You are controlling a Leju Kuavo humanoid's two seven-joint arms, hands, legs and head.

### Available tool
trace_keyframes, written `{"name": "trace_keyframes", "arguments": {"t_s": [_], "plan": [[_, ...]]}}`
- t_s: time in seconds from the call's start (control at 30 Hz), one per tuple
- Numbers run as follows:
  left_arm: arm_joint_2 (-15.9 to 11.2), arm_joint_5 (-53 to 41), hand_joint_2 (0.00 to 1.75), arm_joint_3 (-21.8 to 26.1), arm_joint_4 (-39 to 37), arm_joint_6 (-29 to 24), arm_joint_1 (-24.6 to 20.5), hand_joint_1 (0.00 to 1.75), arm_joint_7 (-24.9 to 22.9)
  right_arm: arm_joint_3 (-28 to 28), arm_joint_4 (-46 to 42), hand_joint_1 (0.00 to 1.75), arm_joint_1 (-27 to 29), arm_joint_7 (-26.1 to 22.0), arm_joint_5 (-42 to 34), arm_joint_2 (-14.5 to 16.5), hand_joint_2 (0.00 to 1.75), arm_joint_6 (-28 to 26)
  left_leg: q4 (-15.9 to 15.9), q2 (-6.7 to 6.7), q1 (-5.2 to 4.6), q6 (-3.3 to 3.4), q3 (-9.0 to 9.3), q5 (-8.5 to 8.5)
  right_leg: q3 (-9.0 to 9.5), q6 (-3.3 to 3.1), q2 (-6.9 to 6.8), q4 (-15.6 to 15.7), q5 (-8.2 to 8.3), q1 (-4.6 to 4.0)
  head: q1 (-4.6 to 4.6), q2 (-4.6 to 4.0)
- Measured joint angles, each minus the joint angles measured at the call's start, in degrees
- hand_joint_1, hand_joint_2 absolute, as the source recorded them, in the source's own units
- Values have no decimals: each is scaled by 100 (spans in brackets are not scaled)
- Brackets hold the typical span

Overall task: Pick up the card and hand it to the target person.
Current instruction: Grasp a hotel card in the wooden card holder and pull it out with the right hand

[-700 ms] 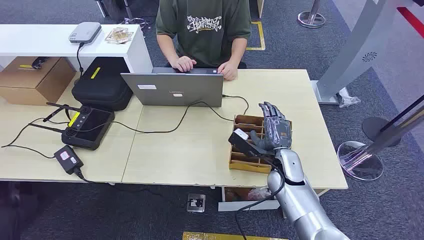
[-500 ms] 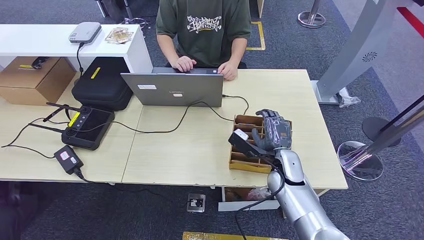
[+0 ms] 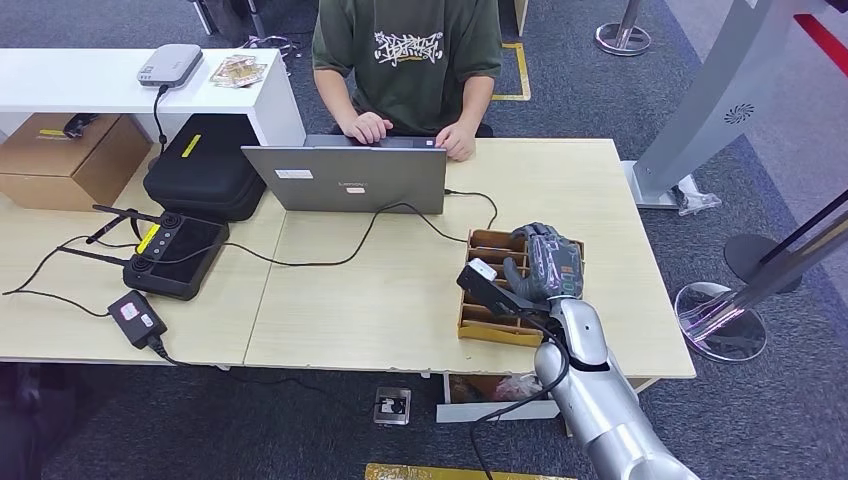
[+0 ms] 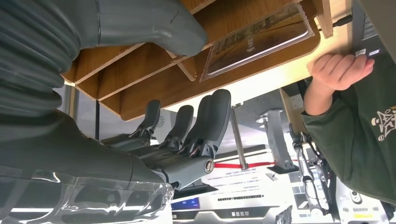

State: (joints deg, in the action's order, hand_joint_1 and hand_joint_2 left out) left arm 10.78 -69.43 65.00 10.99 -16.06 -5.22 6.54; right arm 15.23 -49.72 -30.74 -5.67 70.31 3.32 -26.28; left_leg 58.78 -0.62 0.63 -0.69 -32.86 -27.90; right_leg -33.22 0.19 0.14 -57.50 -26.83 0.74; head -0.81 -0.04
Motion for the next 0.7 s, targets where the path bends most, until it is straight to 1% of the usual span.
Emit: {"name": "trace_keyframes", "arguments": {"t_s": [0.7], "plan": [[0,17,0,0,0,-22,0,0,13,0,-218,89,52,-119,-15,86,175,7,0,0,0,0,0,0,0,0,0,0,0,0,-1,0]]}}
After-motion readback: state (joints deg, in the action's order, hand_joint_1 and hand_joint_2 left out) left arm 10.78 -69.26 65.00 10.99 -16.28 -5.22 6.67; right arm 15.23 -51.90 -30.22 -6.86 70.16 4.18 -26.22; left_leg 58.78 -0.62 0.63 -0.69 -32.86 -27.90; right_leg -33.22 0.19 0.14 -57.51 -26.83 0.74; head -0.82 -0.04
